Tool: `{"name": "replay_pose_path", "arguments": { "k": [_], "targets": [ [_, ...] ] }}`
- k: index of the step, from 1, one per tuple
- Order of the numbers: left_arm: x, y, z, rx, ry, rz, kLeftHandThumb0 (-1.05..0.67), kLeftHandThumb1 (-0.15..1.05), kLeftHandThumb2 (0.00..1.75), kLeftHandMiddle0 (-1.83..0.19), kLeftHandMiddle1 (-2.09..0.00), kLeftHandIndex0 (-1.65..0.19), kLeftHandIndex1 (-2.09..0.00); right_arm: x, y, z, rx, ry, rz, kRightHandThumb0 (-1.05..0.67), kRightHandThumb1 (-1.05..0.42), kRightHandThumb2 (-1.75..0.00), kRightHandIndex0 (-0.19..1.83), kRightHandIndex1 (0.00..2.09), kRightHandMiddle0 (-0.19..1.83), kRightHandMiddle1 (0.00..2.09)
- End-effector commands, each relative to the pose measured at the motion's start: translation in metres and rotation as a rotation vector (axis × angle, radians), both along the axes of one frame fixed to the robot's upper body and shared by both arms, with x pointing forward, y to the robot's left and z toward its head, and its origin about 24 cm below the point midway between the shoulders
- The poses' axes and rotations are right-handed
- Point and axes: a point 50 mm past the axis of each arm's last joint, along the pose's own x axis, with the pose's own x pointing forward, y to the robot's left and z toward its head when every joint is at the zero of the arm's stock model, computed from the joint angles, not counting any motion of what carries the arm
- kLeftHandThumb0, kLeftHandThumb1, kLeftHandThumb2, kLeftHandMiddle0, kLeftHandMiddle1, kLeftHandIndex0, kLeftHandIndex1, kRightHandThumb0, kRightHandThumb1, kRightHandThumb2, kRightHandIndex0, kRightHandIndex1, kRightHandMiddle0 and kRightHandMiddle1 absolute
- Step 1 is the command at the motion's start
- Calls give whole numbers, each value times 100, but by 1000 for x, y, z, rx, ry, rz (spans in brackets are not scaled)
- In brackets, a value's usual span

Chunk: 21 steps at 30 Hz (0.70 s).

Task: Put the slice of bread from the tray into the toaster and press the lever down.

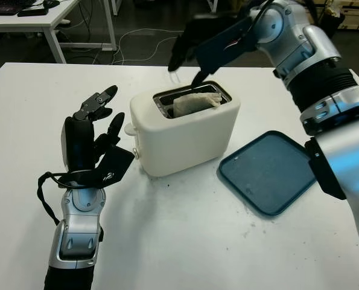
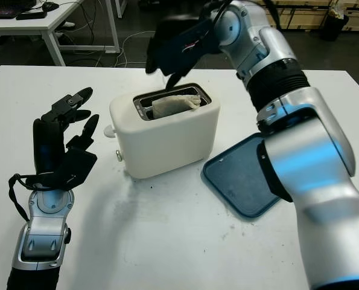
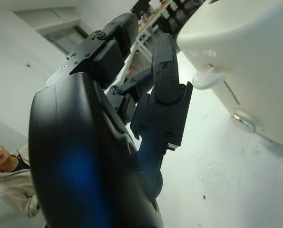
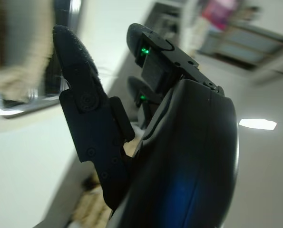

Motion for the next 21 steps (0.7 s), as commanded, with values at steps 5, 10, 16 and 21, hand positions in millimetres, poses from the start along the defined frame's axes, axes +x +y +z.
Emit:
{"name": "replay_pose_path", "arguments": {
  "k": [5,10,16,21],
  "targets": [
    [0,2,2,14,-3,8,-29,92,28,-54,-76,-73,-1,-9,-61,-24,205,-362,-34,-54,-79,-2,60,56,84,4],
    [0,1,2,21,5,4,-30,92,29,-54,-75,-73,-1,-30,-107,-79,455,-375,-129,-44,-84,-1,75,25,83,1],
    [1,1,3,44,1,-3,-30,92,29,-55,-74,-73,-1,-70,-130,-140,637,-329,-195,-30,-86,-1,78,9,80,1],
    [1,2,3,74,3,-8,-28,92,27,-56,-75,-74,-2,-102,-135,-165,763,-382,-246,-23,-86,-1,82,7,83,2]
  ]
}}
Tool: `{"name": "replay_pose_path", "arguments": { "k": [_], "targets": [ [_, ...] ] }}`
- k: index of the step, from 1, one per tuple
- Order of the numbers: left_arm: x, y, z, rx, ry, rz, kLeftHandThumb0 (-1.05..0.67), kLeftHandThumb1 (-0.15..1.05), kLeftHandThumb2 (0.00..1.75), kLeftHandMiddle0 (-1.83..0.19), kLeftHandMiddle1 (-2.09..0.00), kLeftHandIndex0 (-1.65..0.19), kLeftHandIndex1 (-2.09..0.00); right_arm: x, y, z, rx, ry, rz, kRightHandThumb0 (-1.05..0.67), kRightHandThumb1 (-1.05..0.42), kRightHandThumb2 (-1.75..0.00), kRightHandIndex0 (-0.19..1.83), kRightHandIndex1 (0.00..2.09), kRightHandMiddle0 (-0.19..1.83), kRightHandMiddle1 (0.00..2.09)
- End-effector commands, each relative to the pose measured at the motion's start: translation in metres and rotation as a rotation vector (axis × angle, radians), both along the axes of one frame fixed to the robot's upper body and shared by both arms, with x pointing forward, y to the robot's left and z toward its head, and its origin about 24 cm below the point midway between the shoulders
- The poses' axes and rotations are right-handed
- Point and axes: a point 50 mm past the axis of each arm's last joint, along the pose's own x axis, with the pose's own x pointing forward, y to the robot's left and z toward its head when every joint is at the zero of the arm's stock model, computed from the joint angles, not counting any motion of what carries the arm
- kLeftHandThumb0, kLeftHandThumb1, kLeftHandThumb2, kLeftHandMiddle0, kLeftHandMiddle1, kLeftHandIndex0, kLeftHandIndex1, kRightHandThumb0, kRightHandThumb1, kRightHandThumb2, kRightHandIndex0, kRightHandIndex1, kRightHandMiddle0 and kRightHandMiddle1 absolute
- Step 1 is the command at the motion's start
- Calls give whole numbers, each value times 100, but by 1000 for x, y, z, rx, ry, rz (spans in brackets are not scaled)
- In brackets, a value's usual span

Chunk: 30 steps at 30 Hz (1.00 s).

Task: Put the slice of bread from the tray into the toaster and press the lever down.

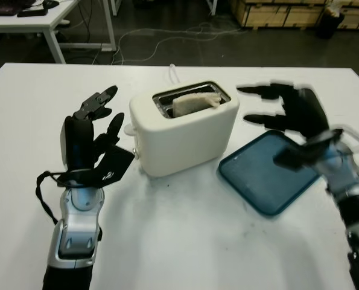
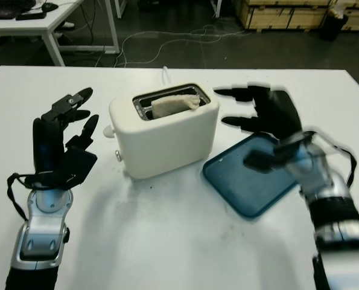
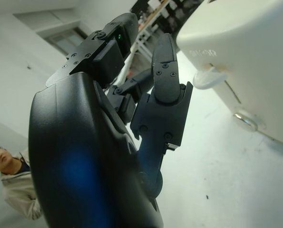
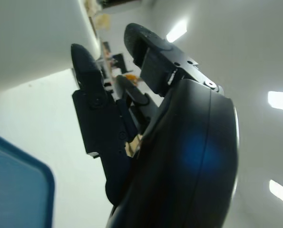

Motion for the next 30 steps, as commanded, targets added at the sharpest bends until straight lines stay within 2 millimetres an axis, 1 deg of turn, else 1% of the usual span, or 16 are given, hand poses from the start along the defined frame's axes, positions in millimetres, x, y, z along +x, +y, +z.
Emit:
{"name": "replay_pose_path", "arguments": {
  "k": [1,4,6,7,9,12,13,15,16,19,20,24,27,30],
  "targets": [
    [0,0,2,27,-2,-12,-27,92,27,-56,-74,-74,-2,-12,0,-4,63,-51,-8,-22,-86,0,83,6,84,2],
    [-1,5,6,65,2,-11,-28,92,26,-55,-74,-74,-2,-22,-2,-15,190,-11,-20,-19,-87,0,84,5,85,2],
    [-2,8,9,97,-3,-7,-28,92,22,-57,-72,-76,-2,-28,-3,-19,268,1,-23,-15,-86,0,90,7,87,2],
    [-3,10,11,116,-10,-8,-27,92,20,-57,-72,-76,-3,-31,-4,-20,289,-2,-31,-13,-86,0,92,7,88,3],
    [-3,15,15,162,-28,-15,-21,91,11,-62,-70,-80,-4,-36,-6,-23,317,-4,-53,-14,-87,-1,96,8,89,3],
    [-5,24,20,231,-50,-41,-15,86,4,-68,-71,-86,-7,-41,-8,-25,345,1,-93,-16,-88,-1,96,6,89,2],
    [-5,27,22,251,-60,-54,-10,82,2,-71,-71,-89,-8,-42,-8,-25,349,2,-101,-17,-89,-1,97,6,90,2],
    [-5,34,27,308,-78,-90,-3,76,1,-77,-73,-94,-10,-42,-9,-24,355,6,-113,-17,-89,-1,98,5,90,2],
    [-5,38,30,338,-85,-108,4,73,1,-82,-75,-98,-12,-41,-9,-23,356,7,-117,-18,-89,0,98,5,91,2],
    [-6,46,38,403,-96,-153,16,70,0,-92,-76,-108,-16,-41,-11,-21,353,-6,-118,-18,-89,0,99,4,91,2],
    [-6,48,40,423,-97,-166,17,70,0,-95,-74,-111,-16,-41,-11,-21,356,-10,-117,-18,-89,0,99,4,91,2],
    [-3,52,47,545,-97,-218,10,66,0,-102,-69,-119,-16,-39,-12,-18,360,-21,-130,-19,-87,0,99,2,93,2],
    [0,52,51,656,-109,-260,5,59,0,-110,-63,-124,-14,-38,-12,-17,354,-23,-133,-20,-87,0,99,2,94,2],
    [4,51,53,724,-127,-297,1,55,0,-117,-58,-129,-12,-37,-11,-17,353,-23,-135,-20,-86,0,99,1,95,1]
  ]
}}
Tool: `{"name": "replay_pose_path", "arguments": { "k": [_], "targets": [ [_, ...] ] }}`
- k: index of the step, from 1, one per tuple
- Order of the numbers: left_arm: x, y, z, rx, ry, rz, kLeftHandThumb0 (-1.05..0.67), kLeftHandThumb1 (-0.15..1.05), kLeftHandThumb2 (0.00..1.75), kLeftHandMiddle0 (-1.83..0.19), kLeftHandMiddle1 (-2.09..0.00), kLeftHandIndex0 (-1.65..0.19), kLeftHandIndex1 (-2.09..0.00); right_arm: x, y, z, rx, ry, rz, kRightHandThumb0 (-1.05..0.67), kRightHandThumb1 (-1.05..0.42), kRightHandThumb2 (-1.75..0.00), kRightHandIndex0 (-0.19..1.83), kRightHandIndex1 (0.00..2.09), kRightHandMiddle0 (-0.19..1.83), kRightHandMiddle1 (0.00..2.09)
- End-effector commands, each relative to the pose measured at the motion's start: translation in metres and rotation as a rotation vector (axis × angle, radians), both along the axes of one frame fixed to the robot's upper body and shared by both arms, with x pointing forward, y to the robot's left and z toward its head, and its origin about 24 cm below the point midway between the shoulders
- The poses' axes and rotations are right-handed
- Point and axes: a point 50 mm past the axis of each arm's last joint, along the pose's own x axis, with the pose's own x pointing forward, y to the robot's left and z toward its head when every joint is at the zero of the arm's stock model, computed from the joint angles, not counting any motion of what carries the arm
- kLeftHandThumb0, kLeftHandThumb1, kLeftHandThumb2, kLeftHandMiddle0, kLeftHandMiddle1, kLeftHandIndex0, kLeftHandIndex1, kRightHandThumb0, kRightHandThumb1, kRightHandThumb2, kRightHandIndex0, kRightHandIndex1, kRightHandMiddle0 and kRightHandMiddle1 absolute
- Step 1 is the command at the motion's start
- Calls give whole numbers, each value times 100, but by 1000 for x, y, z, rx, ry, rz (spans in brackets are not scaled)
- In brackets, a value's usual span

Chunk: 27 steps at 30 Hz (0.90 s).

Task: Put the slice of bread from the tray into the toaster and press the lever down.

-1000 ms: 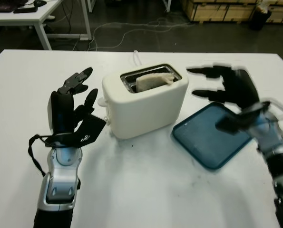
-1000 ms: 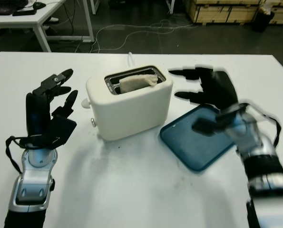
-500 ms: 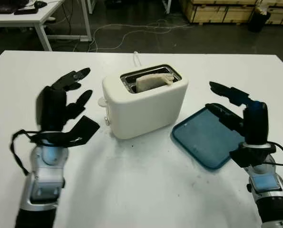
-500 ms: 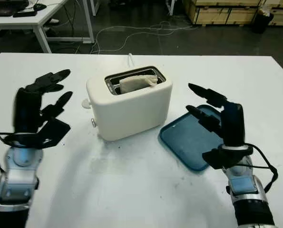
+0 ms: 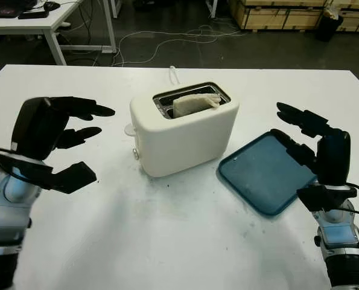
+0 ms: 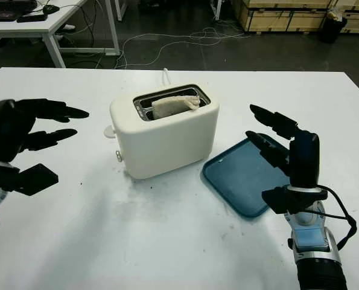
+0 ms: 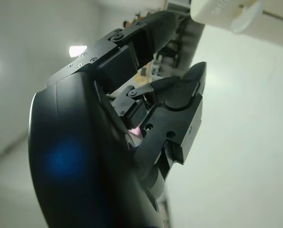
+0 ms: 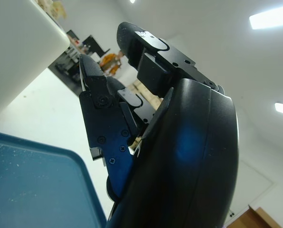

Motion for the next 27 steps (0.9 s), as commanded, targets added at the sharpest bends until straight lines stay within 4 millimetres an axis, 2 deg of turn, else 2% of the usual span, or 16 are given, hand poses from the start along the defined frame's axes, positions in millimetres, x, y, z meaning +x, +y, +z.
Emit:
{"name": "replay_pose_path", "arguments": {
  "k": [1,11,19,22,27],
  "targets": [
    [3,-3,1,62,-17,-33,0,54,0,-119,-57,-131,-11,3,2,3,9,-7,-10,-20,-86,0,99,1,95,1],
    [14,-12,-4,100,-33,-92,-11,52,0,-129,-46,-137,-6,5,7,1,14,31,-9,-22,-85,0,99,0,94,0],
    [20,-21,-15,121,-2,-73,-26,61,2,-129,-50,-134,-2,4,7,0,8,40,-13,-20,-84,0,98,0,93,0],
    [21,-22,-20,112,-13,-62,-36,70,5,-128,-54,-134,-2,4,7,-1,3,39,-13,-18,-84,0,98,0,93,0],
    [22,-20,-25,117,-12,-37,-37,77,5,-124,-54,-134,-2,3,7,-1,-5,36,-16,-18,-84,0,98,0,93,0]
  ]
}}
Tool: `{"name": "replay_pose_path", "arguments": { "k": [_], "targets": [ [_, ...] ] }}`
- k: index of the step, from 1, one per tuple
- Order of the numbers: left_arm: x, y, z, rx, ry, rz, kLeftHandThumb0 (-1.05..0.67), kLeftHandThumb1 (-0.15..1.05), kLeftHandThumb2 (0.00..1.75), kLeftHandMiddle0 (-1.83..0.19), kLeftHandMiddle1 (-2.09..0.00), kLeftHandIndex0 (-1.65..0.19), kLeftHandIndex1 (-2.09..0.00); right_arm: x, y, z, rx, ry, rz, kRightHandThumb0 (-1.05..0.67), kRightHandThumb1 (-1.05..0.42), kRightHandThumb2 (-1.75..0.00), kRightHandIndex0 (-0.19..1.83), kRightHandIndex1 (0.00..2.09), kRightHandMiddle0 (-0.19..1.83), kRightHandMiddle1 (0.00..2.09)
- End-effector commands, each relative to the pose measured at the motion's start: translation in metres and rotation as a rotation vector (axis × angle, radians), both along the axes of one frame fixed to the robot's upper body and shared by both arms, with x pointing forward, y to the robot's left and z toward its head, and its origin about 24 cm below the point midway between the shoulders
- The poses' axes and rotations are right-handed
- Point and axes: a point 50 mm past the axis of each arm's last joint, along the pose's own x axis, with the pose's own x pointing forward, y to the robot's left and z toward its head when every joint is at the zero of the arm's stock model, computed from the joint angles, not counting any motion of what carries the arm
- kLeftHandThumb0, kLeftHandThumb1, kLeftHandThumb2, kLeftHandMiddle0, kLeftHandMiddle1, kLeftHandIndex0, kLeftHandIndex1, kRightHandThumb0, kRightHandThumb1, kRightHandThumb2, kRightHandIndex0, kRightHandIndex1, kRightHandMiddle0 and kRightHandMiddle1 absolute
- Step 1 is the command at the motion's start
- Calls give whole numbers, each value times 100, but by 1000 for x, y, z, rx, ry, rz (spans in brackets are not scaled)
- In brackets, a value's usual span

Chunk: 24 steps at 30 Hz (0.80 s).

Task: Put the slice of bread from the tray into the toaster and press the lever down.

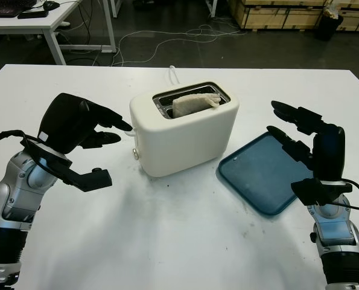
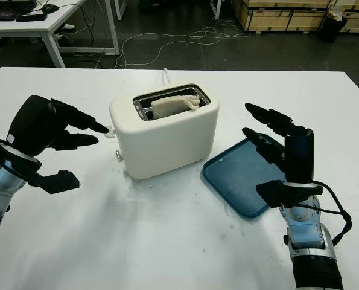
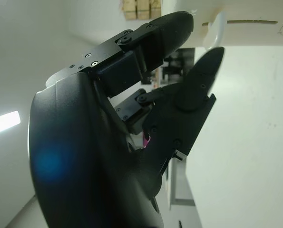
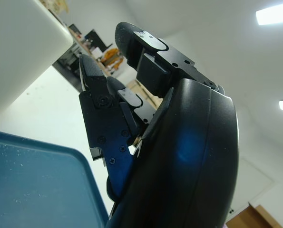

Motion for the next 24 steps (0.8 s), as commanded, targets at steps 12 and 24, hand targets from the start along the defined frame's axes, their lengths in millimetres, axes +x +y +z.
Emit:
{"name": "replay_pose_path", "arguments": {
  "k": [12,24],
  "targets": [
    [3,1,-6,-13,1,63,-26,75,1,-116,-71,-133,0,-1,2,-3,-4,-2,4,-20,-85,0,99,0,93,0],
    [6,-1,-9,-28,34,75,-24,67,0,-115,-74,-129,-1,-2,2,-4,-1,-1,2,-21,-85,0,99,0,93,0]
  ]
}}
